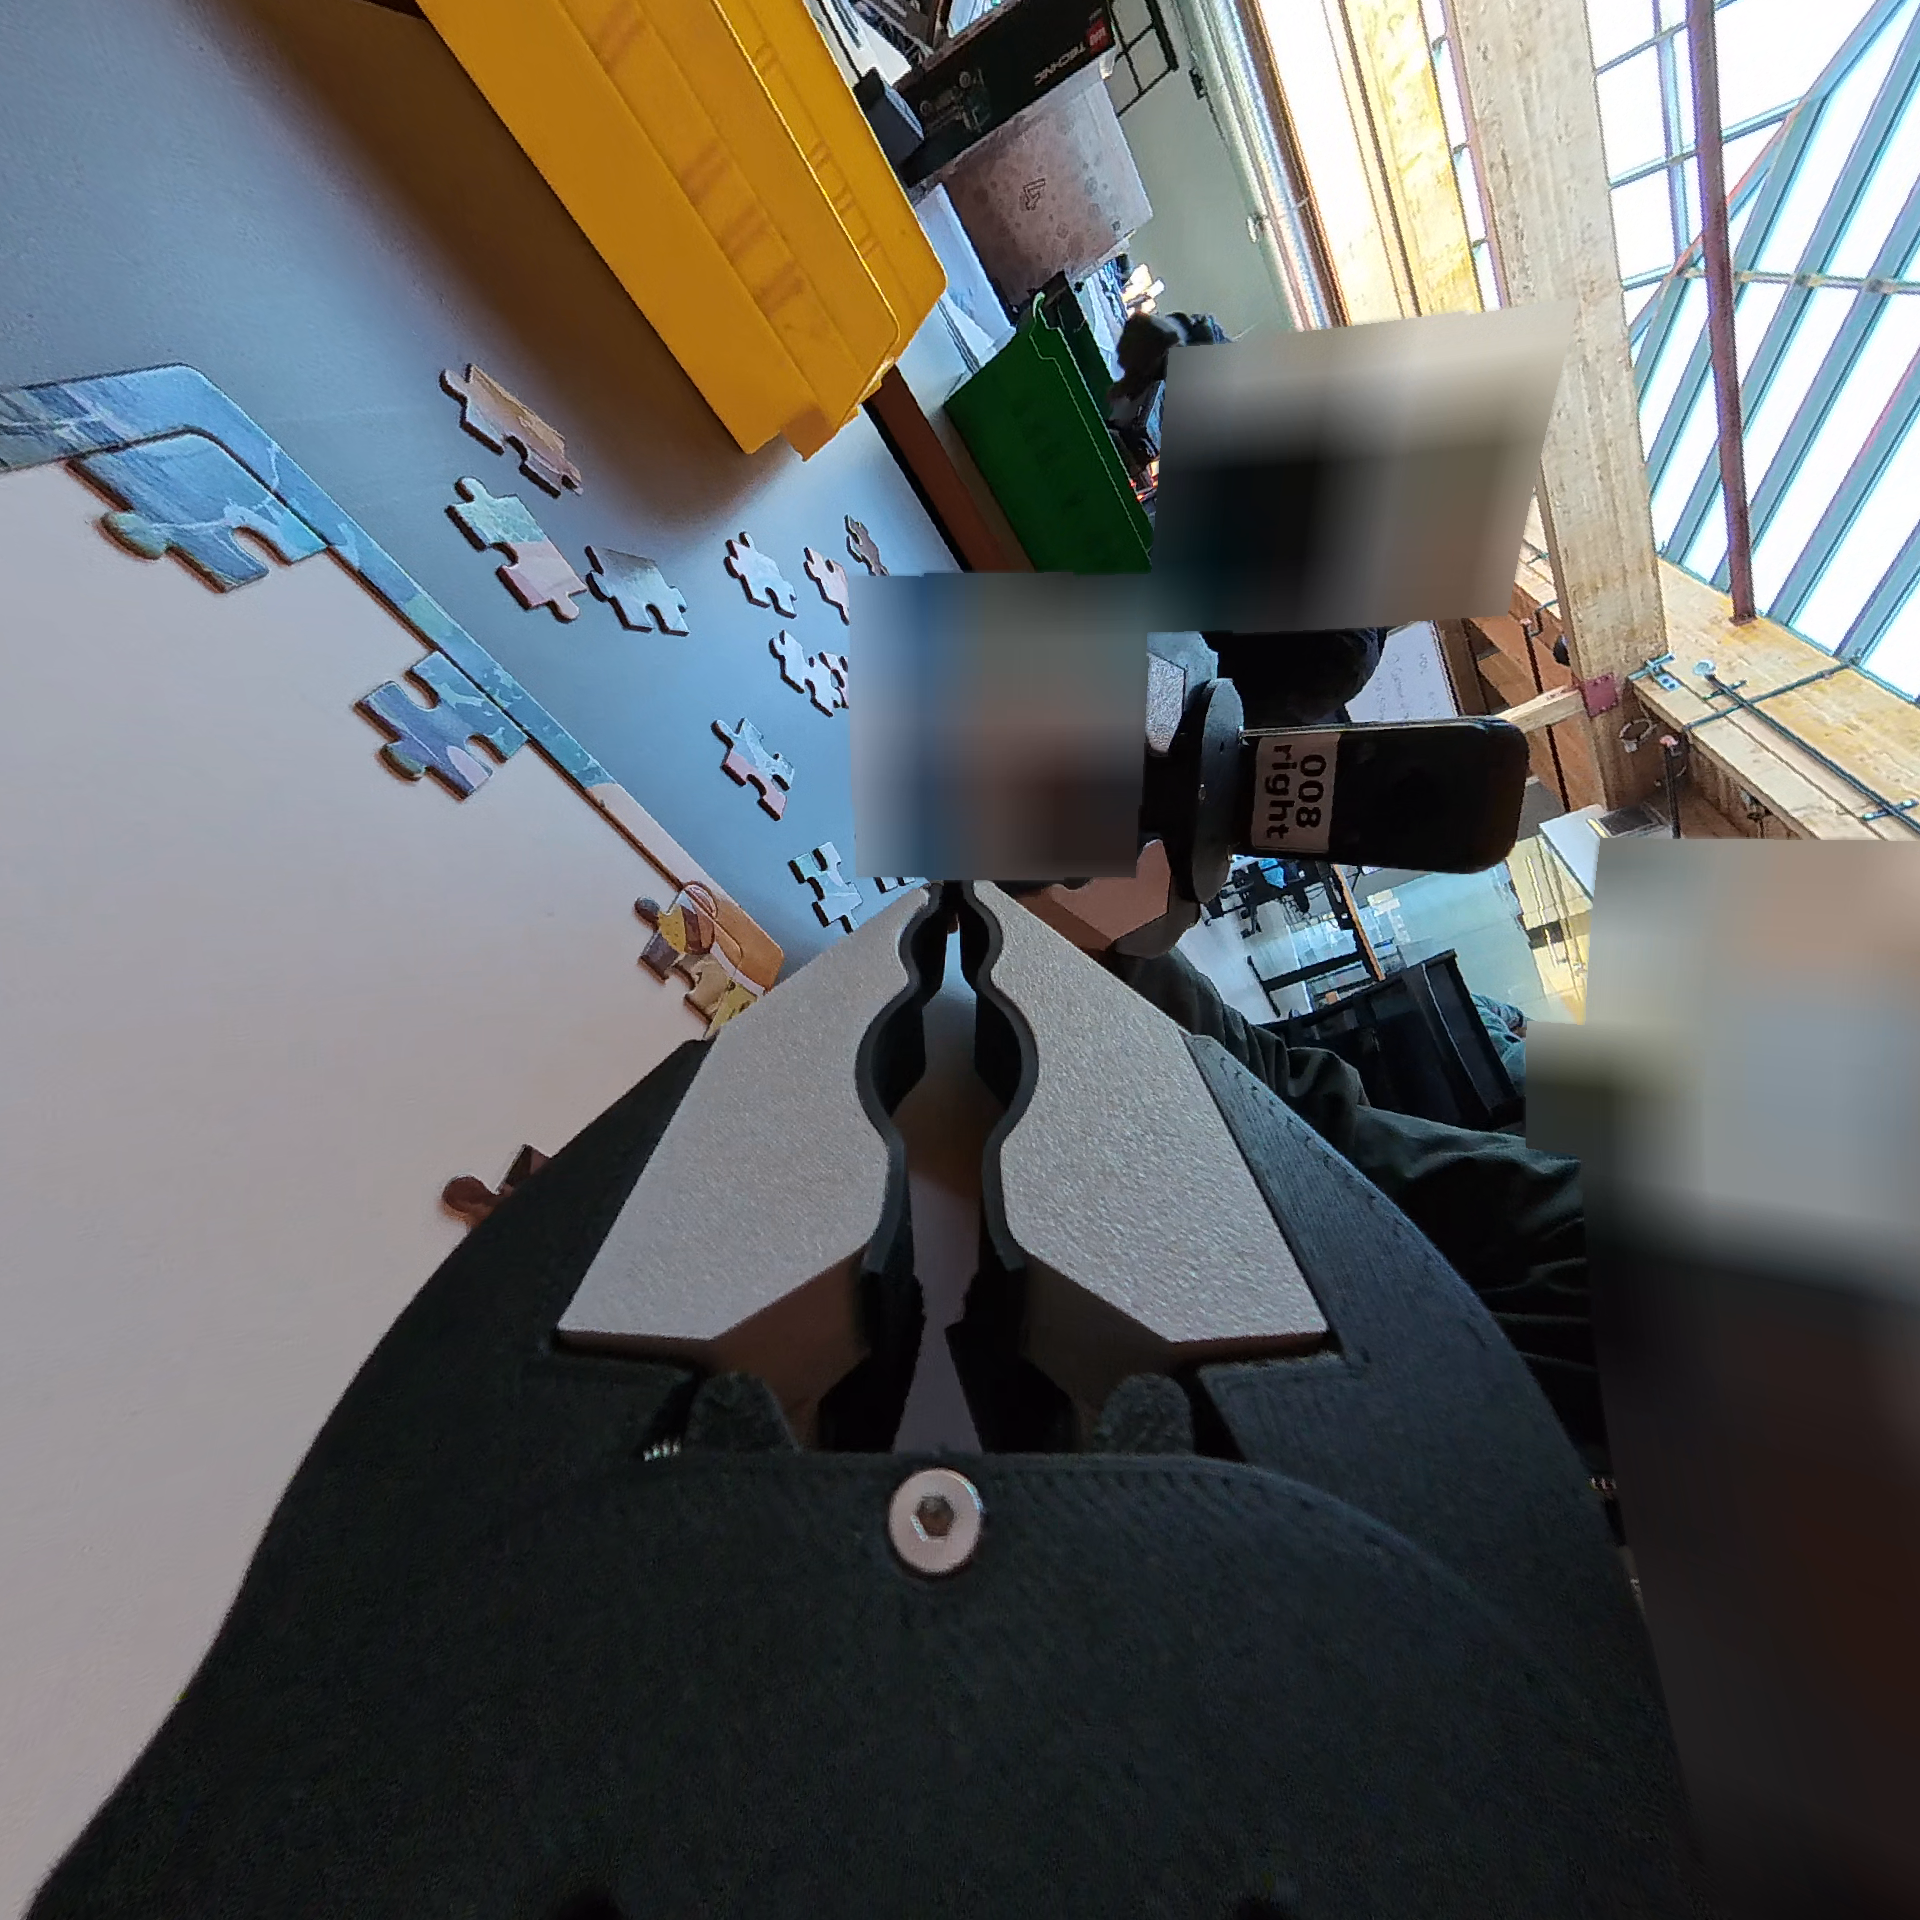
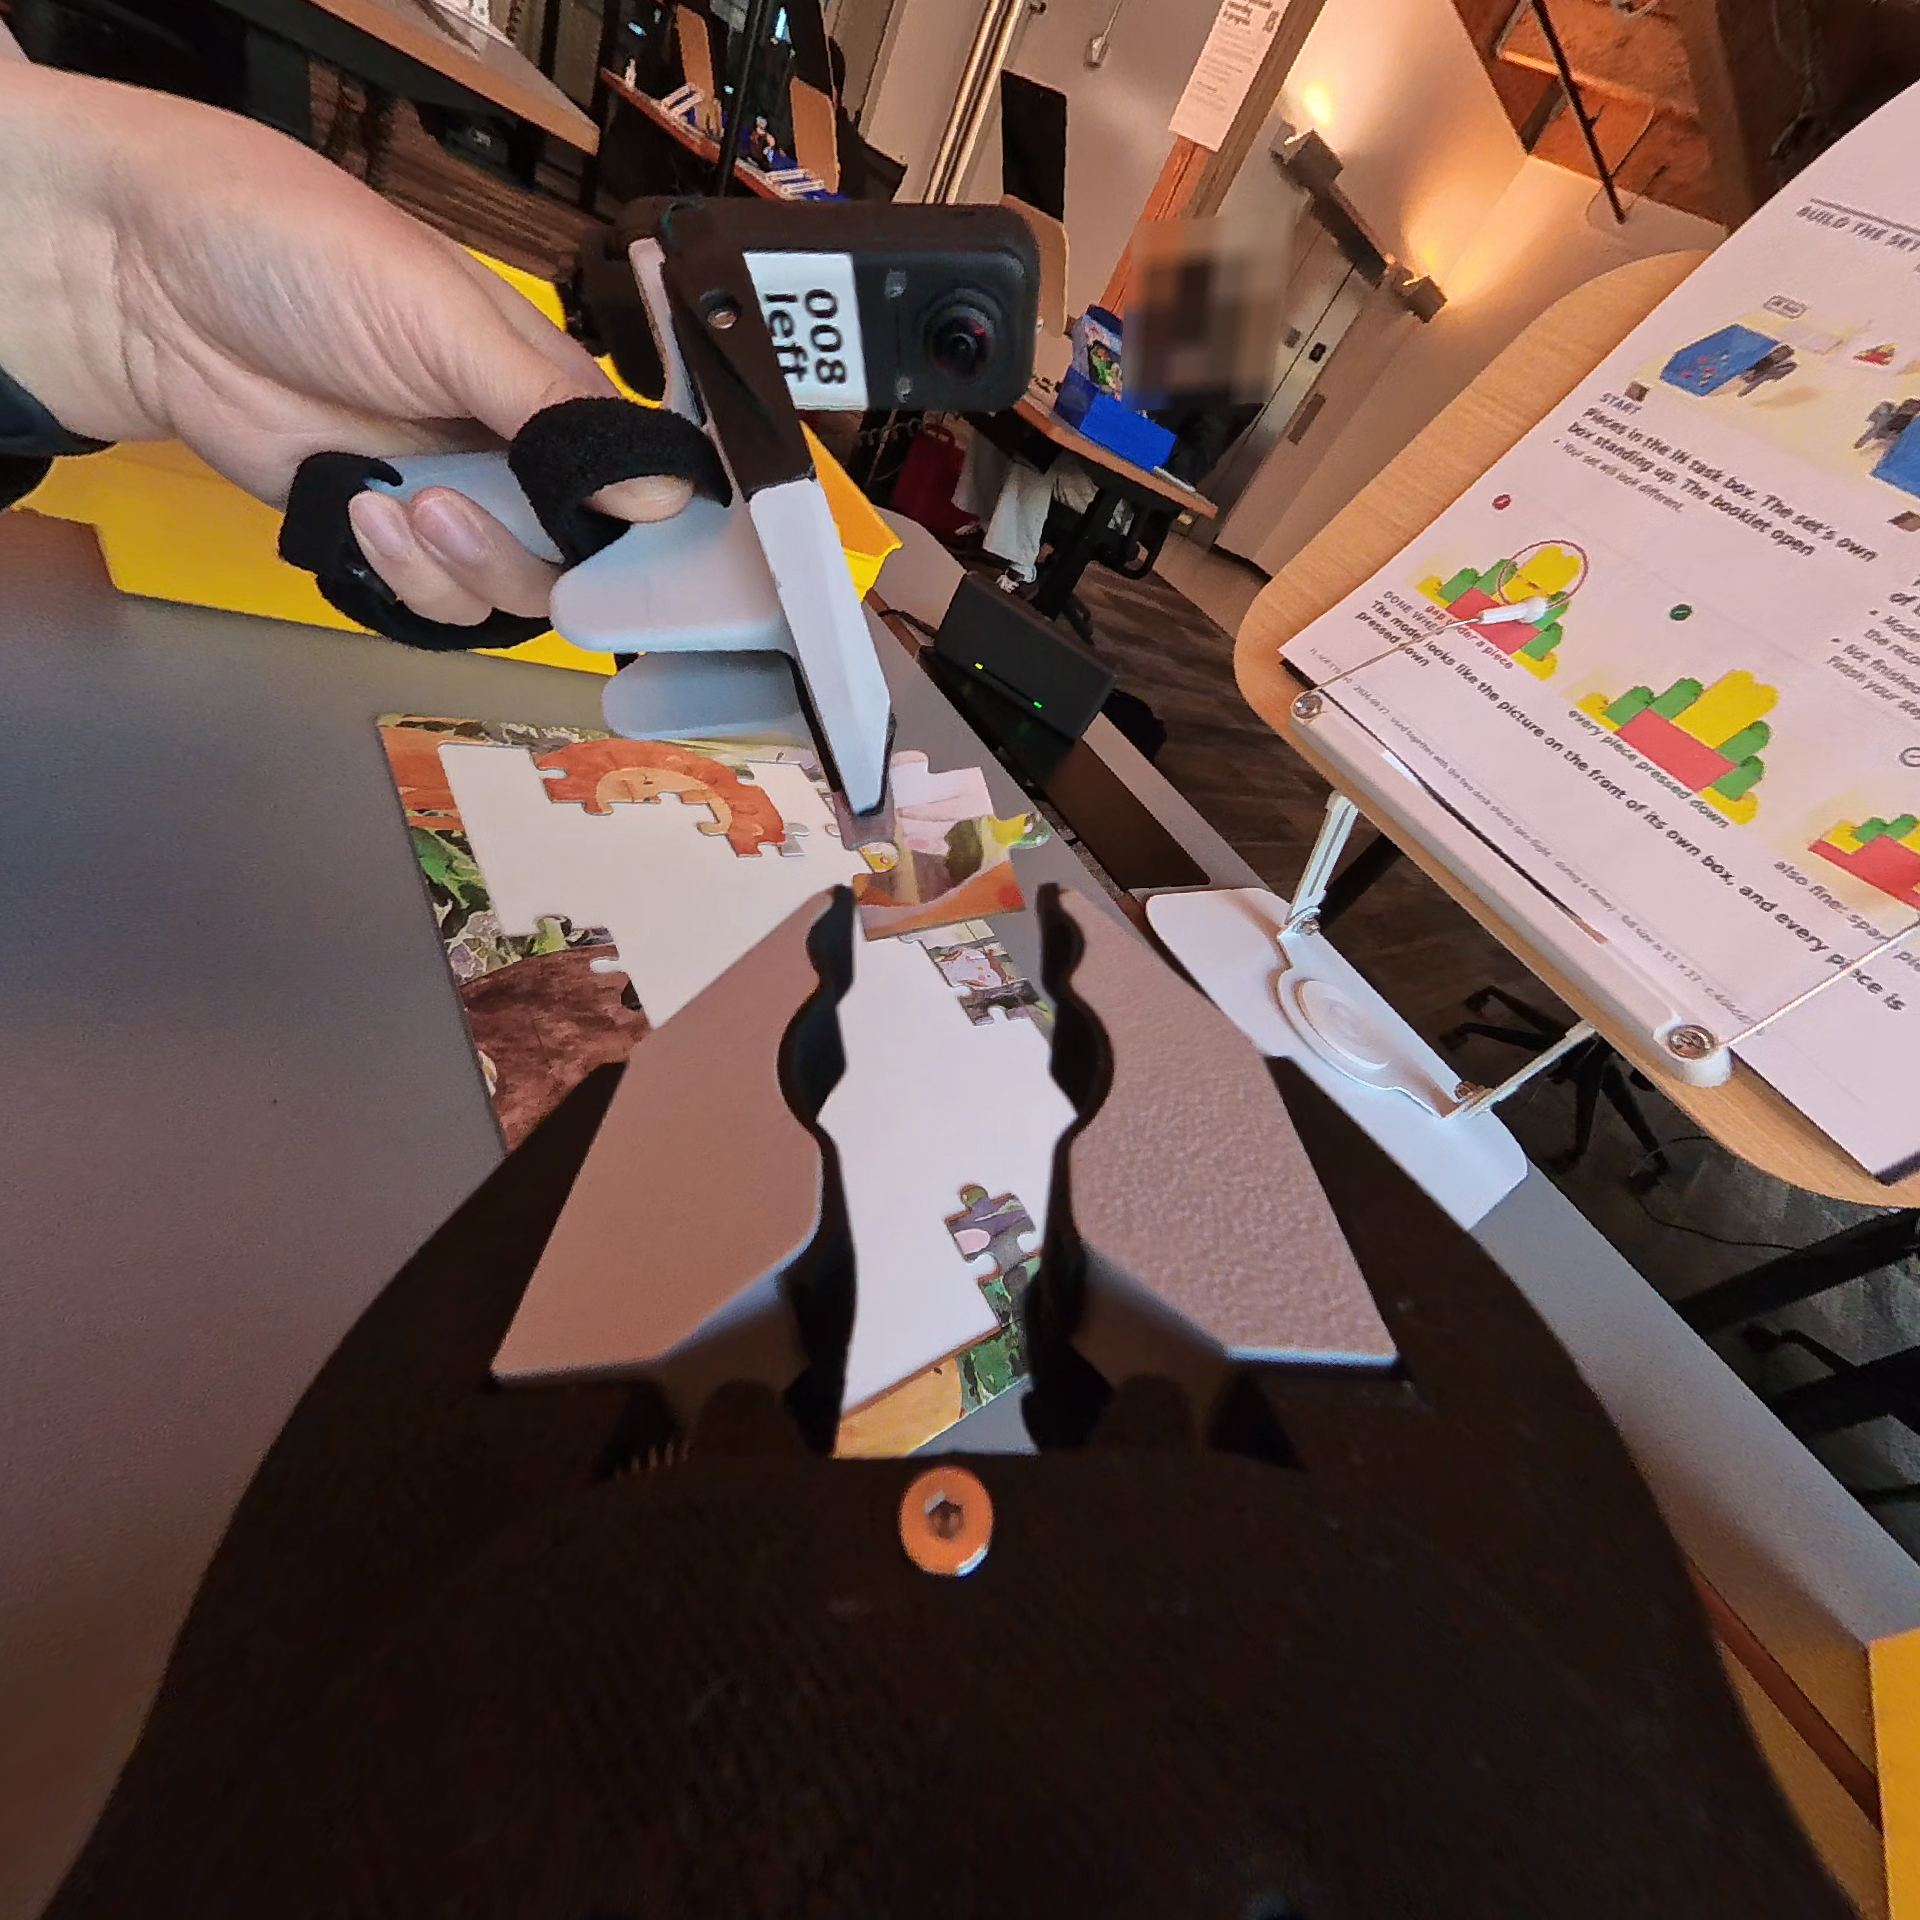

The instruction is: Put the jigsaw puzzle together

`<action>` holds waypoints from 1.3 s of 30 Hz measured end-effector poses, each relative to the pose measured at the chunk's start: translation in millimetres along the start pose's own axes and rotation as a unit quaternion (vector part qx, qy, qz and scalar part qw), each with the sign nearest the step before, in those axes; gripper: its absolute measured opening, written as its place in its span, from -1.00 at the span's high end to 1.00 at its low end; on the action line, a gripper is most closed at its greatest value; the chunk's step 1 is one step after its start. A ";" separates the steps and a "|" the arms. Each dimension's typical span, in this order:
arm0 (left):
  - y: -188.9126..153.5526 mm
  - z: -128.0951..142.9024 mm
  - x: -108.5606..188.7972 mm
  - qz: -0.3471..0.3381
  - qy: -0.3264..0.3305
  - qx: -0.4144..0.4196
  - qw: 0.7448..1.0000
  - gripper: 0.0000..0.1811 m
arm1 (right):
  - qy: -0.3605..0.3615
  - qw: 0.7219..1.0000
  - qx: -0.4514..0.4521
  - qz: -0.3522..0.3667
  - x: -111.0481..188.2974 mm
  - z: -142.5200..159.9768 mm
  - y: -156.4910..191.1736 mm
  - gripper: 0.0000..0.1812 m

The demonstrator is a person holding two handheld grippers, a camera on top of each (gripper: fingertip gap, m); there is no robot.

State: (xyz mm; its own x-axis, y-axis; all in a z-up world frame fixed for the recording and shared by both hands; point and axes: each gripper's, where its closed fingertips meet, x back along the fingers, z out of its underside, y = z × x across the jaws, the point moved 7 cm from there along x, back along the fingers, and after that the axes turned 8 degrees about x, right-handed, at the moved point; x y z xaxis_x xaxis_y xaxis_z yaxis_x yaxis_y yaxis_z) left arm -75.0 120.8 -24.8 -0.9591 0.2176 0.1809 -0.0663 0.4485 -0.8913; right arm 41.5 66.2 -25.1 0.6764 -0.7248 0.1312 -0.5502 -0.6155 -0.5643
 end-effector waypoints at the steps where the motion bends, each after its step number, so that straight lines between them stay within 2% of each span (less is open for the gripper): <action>1: -0.2 0.3 -0.4 -0.001 0.001 -0.001 1.000 1.00 | 0.002 1.000 0.003 -0.003 0.1 0.0 0.7 0.66; 5: -3.3 -1.1 -1.2 0.006 -0.005 -0.003 1.000 1.00 | 0.010 1.000 0.010 -0.006 4.6 -1.6 -4.1 0.66; 6: -3.2 -3.6 1.1 0.005 -0.017 0.005 1.000 0.96 | 0.019 1.000 0.012 -0.004 8.1 0.4 -8.0 0.66; 7: -1.4 -7.0 5.6 -0.002 -0.034 0.015 0.999 0.84 | 0.030 0.999 0.013 -0.003 12.3 4.5 -12.9 0.66; 8: 0.8 -10.2 11.4 -0.011 -0.050 0.019 0.999 0.78 | 0.048 0.999 0.006 -0.013 16.4 12.2 -16.9 0.66; 11: 6.2 -15.6 28.0 -0.040 -0.079 0.015 0.996 0.78 | 0.122 0.990 -0.026 -0.064 26.9 48.7 -21.3 0.65; 13: 7.7 -16.6 32.9 -0.050 -0.085 0.016 0.995 0.81 | 0.142 0.985 -0.040 -0.088 29.6 67.3 -19.3 0.65; 23: 26.2 -5.6 15.9 -0.080 -0.027 0.041 0.996 0.85 | 0.163 0.973 -0.065 -0.149 9.7 91.7 -6.6 0.65; 32: 48.6 -2.9 18.0 -0.115 -0.016 0.057 0.992 0.87 | 0.157 0.956 -0.149 -0.195 0.6 99.5 -11.2 0.65; 39: 55.9 -0.5 14.7 -0.130 0.000 0.056 0.990 0.88 | 0.190 0.934 -0.187 -0.239 -1.4 109.8 -16.8 0.65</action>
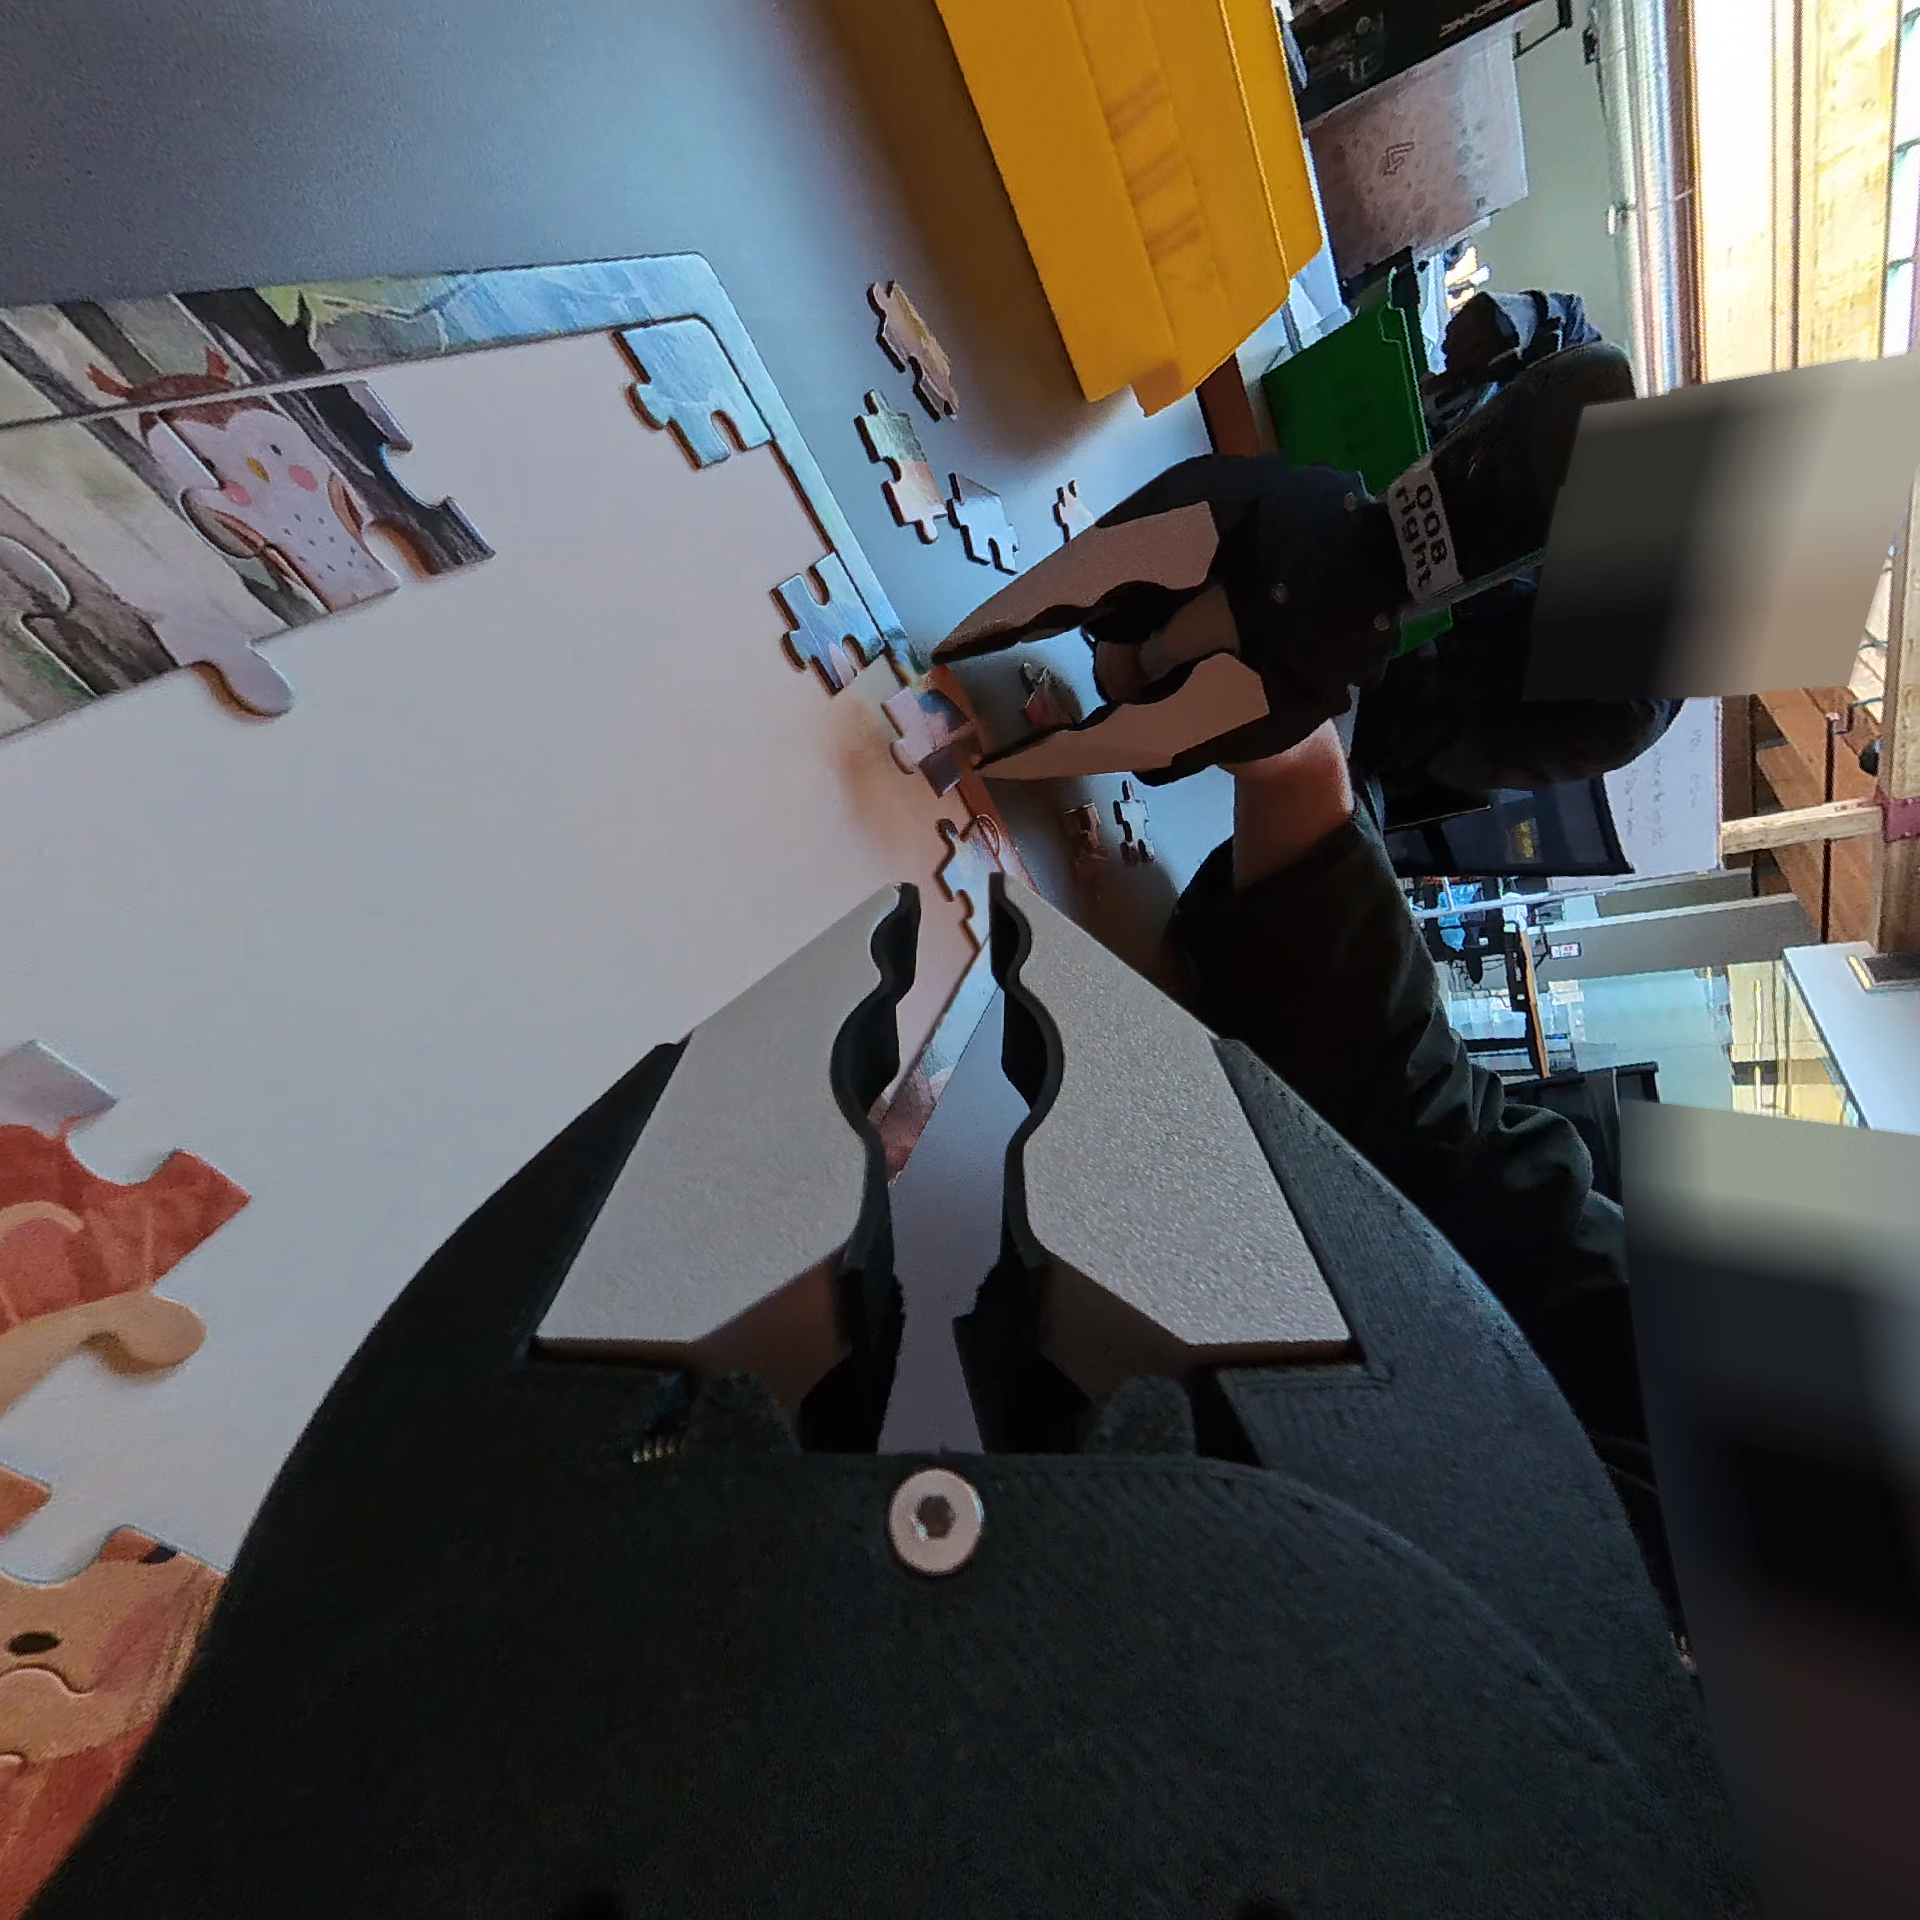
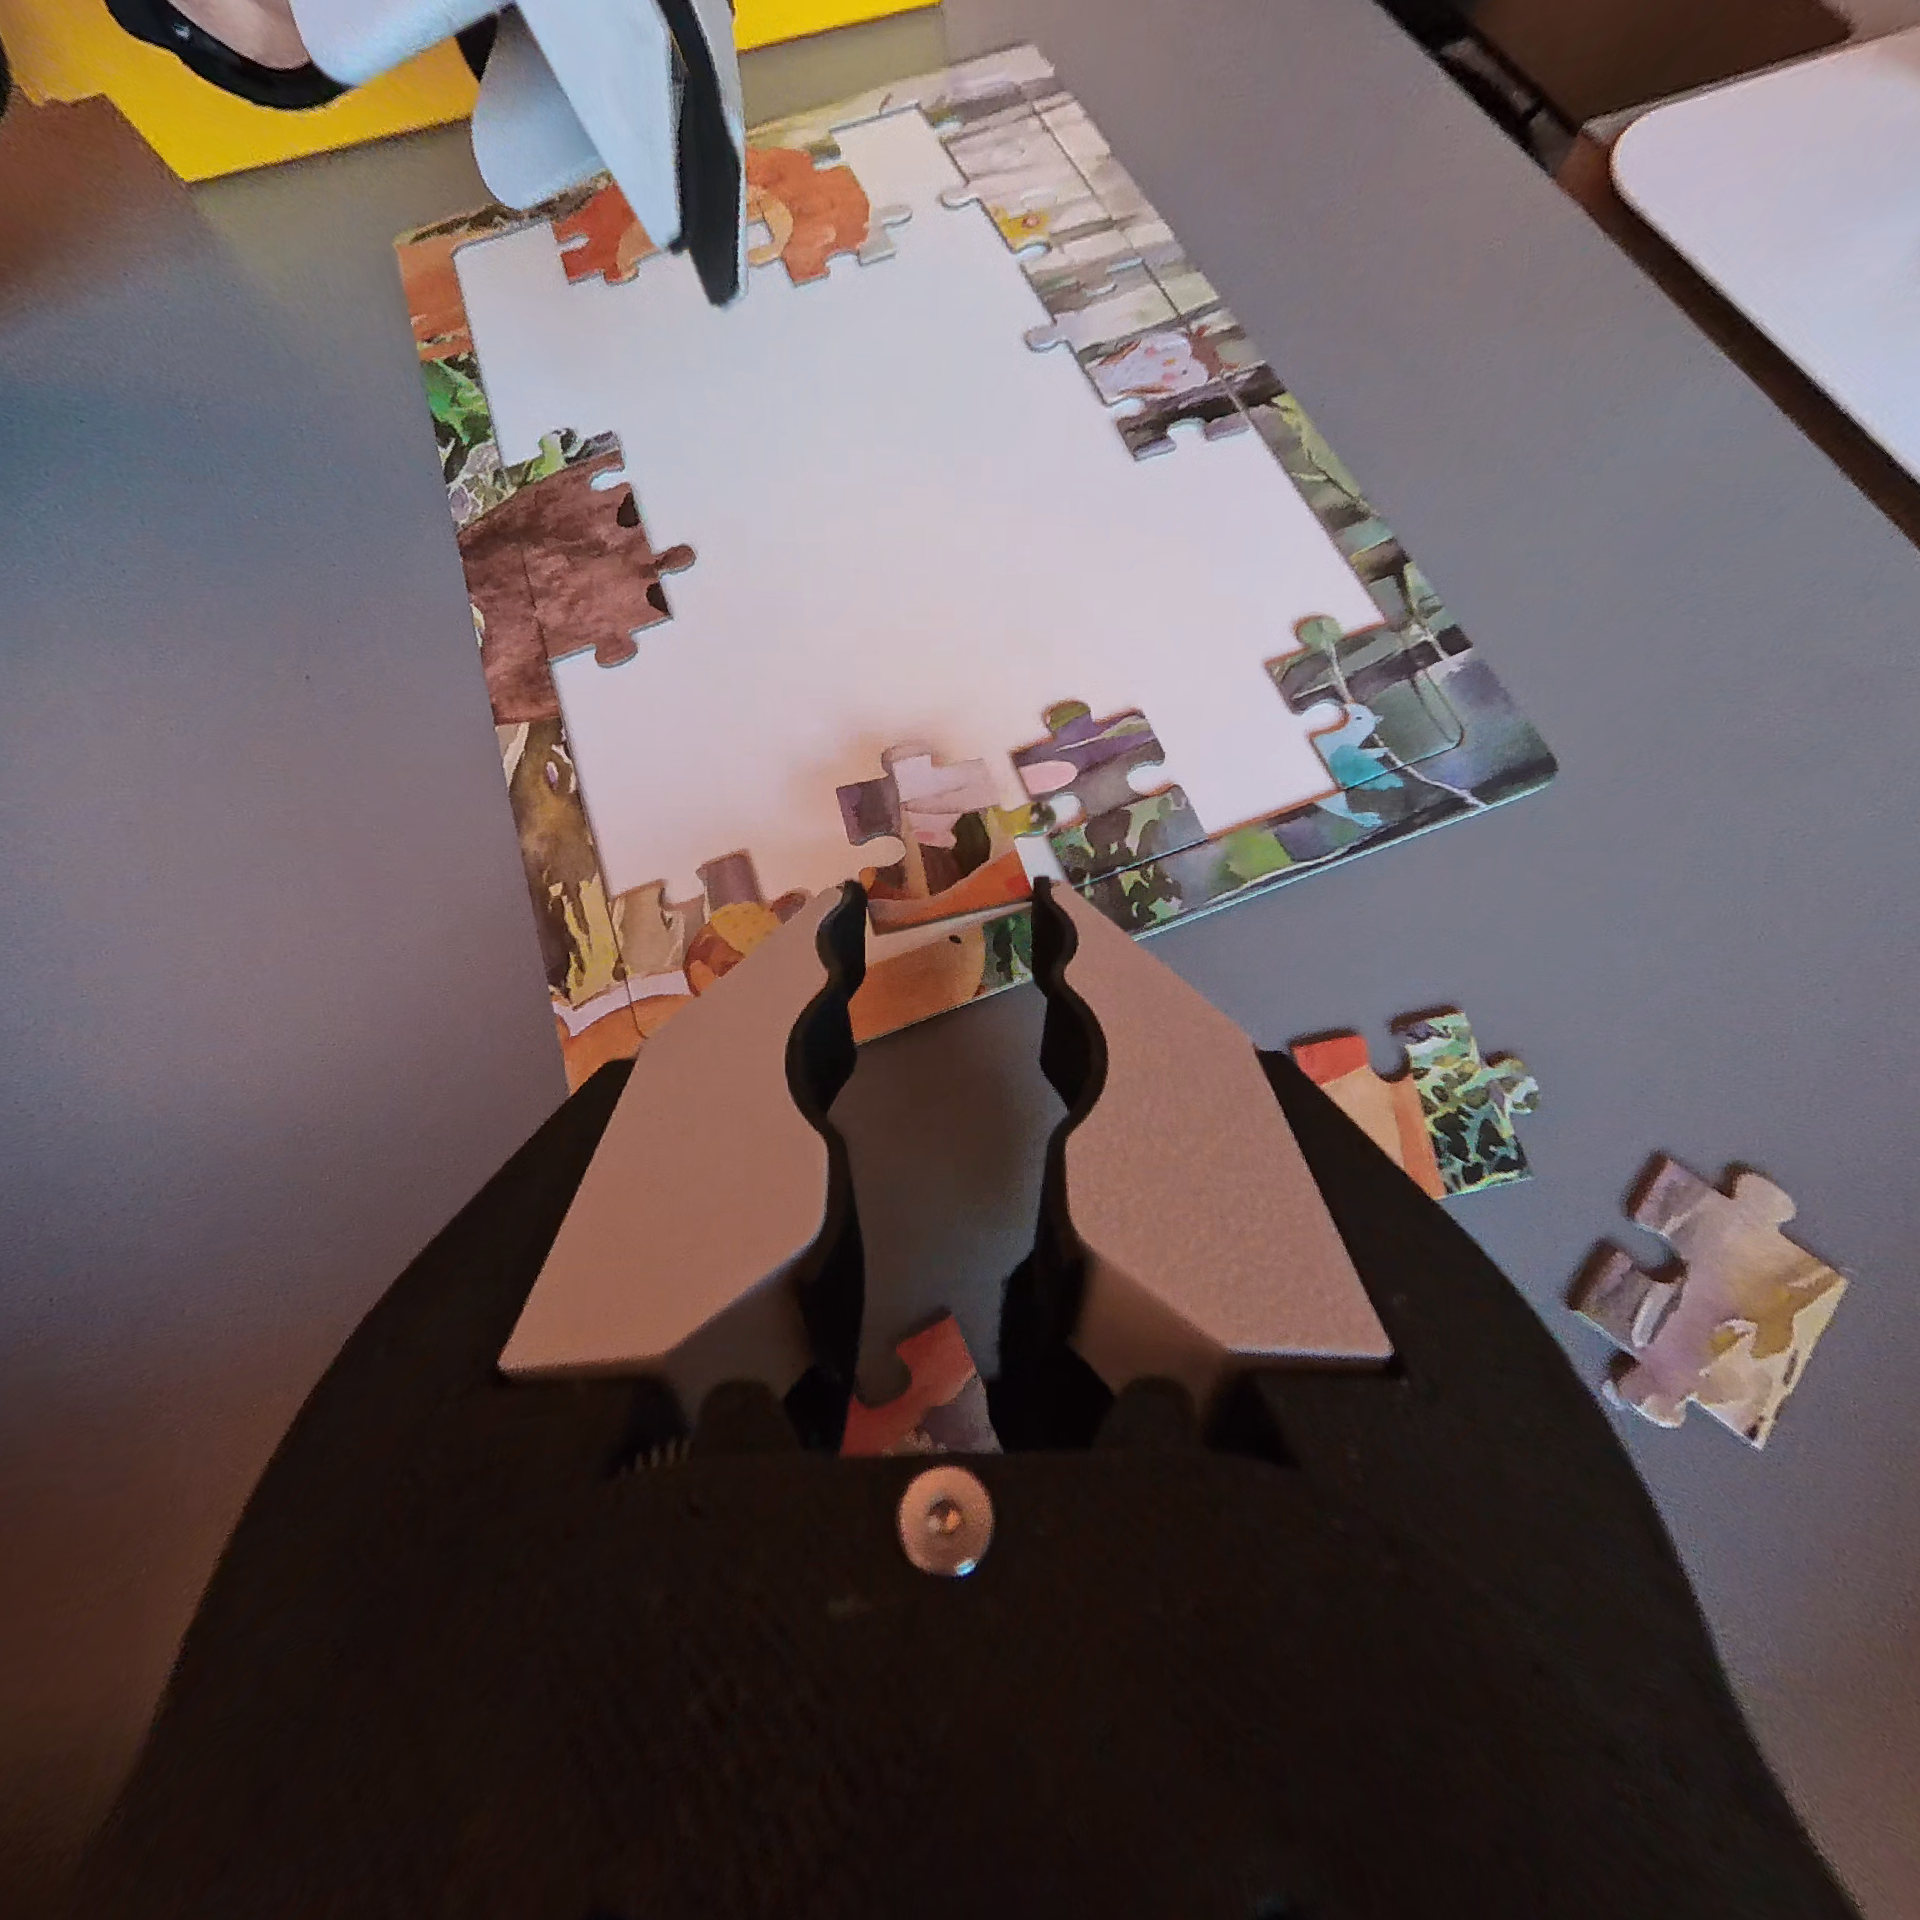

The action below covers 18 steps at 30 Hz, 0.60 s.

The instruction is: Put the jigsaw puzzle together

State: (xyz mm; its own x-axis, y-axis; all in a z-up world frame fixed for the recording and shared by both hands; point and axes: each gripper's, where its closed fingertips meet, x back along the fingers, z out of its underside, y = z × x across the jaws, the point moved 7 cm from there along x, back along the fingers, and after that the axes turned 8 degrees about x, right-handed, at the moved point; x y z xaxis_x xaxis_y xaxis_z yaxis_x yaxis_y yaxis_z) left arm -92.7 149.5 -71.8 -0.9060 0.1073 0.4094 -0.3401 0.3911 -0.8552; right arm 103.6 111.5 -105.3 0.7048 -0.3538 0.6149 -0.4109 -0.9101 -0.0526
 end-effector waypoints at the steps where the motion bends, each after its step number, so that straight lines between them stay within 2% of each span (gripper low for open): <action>1: 0.5 -0.1 -0.5 -0.002 0.001 -0.001 1.000 0.88 | 0.004 1.000 0.003 -0.001 -0.7 0.2 -0.5 0.65; 18: 1.3 0.6 -0.8 -0.002 0.007 -0.001 1.000 0.90 | 0.028 0.999 0.019 -0.020 -5.7 -0.1 3.3 0.65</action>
